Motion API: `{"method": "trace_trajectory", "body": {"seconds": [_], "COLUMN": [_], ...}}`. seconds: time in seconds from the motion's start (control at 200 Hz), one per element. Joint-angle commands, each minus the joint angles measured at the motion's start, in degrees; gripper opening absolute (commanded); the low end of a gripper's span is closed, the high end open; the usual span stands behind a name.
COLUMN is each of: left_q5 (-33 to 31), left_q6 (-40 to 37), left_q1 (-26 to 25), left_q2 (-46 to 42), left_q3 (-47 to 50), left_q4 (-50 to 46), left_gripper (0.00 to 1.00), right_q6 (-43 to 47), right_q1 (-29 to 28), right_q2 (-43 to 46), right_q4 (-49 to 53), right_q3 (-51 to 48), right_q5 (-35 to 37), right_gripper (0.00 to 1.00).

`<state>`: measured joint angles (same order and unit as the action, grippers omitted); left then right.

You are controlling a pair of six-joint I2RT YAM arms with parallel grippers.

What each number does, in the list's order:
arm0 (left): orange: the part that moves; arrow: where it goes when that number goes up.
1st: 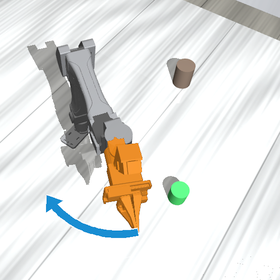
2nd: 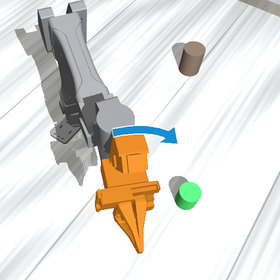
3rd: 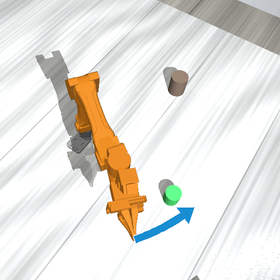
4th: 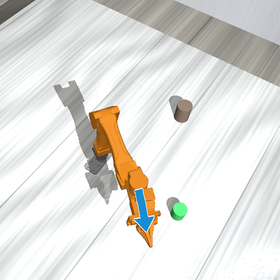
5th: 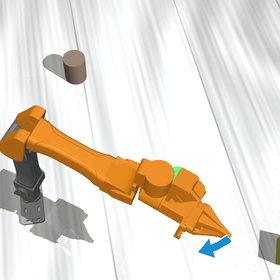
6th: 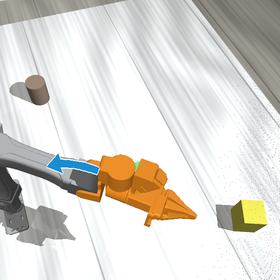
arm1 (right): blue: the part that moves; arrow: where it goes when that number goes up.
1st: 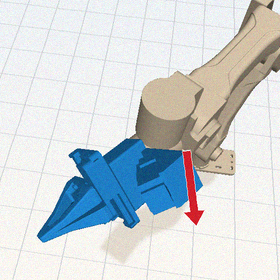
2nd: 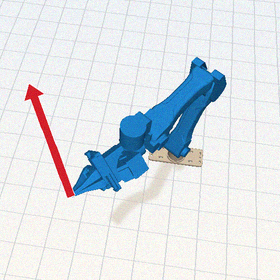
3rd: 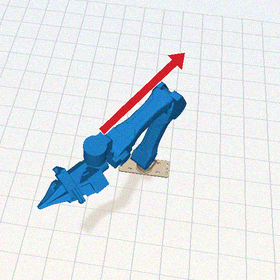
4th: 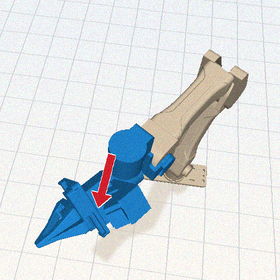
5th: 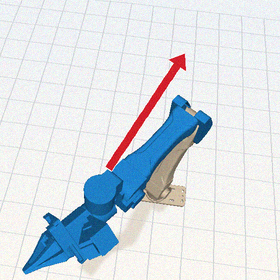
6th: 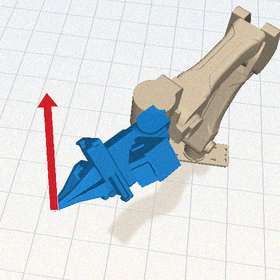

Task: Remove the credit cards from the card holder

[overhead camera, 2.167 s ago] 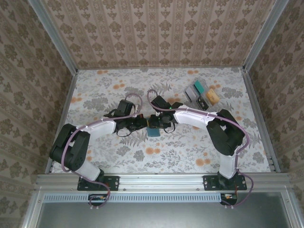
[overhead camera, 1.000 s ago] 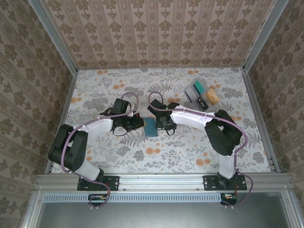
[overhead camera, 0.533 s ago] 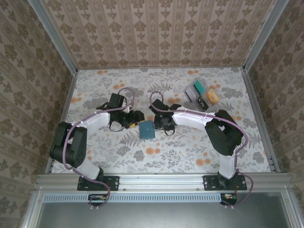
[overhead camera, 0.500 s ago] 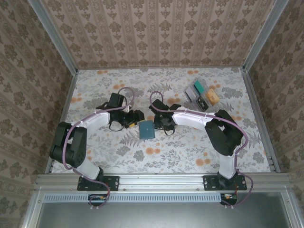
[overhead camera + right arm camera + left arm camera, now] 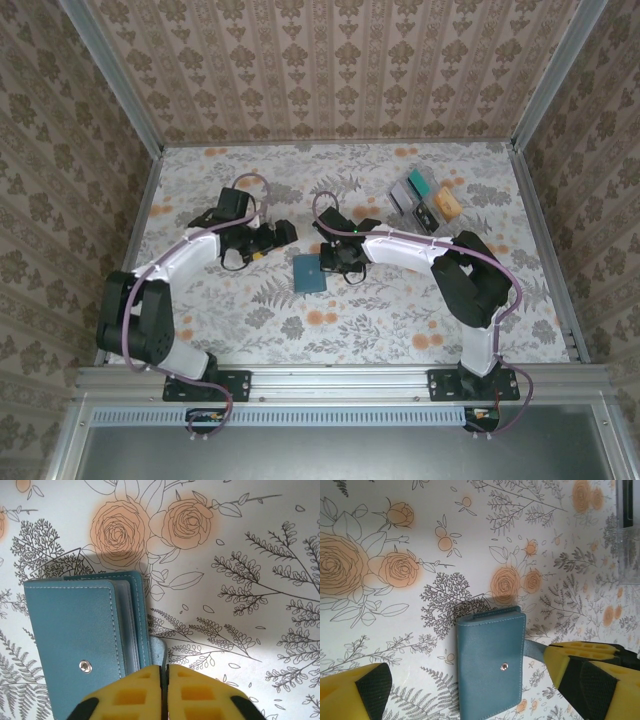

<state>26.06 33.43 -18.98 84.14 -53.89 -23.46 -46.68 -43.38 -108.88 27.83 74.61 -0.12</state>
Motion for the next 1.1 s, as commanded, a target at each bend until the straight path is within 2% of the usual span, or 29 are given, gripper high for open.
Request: {"method": "trace_trajectory", "body": {"seconds": [0.0,0.16,0.485,0.62,0.73,0.89,1.095], "left_q5": [-0.79,-1.22,-1.15,0.71,0.94,1.52,3.84], "left_q6": [1.35,3.39,6.14,9.44,9.20,7.36,5.50], "left_q1": [0.26,0.50,0.58,0.53,0.52,0.63,0.61], "left_q2": [-4.20,-8.42,-13.97,-15.92,-15.63,-14.35,-10.81], "left_q3": [1.93,5.13,10.58,14.70,16.23,15.21,11.89], "left_q4": [-1.76,-2.08,-0.15,3.98,5.20,5.29,6.62], "left_gripper": [1.00,1.00,1.00,1.00,1.00,1.00,1.00], "right_q6": [2.30,3.67,3.20,4.16,4.93,5.08,5.15], "right_q1": [0.17,0.06,-0.10,-0.07,-0.07,0.29,1.66], "right_q2": [0.09,6.40,15.14,13.35,10.85,10.00,12.83], "right_q4": [1.07,-1.41,-7.22,-2.82,-0.69,2.21,7.58], "right_q3": [1.72,-0.72,-3.85,0.62,2.55,2.56,-0.45], "right_q5": [-0.43,-1.12,-8.53,-6.41,-6.03,-3.16,4.26], "right_gripper": [0.06,0.05,0.06,0.06,0.05,0.05,0.05]}}
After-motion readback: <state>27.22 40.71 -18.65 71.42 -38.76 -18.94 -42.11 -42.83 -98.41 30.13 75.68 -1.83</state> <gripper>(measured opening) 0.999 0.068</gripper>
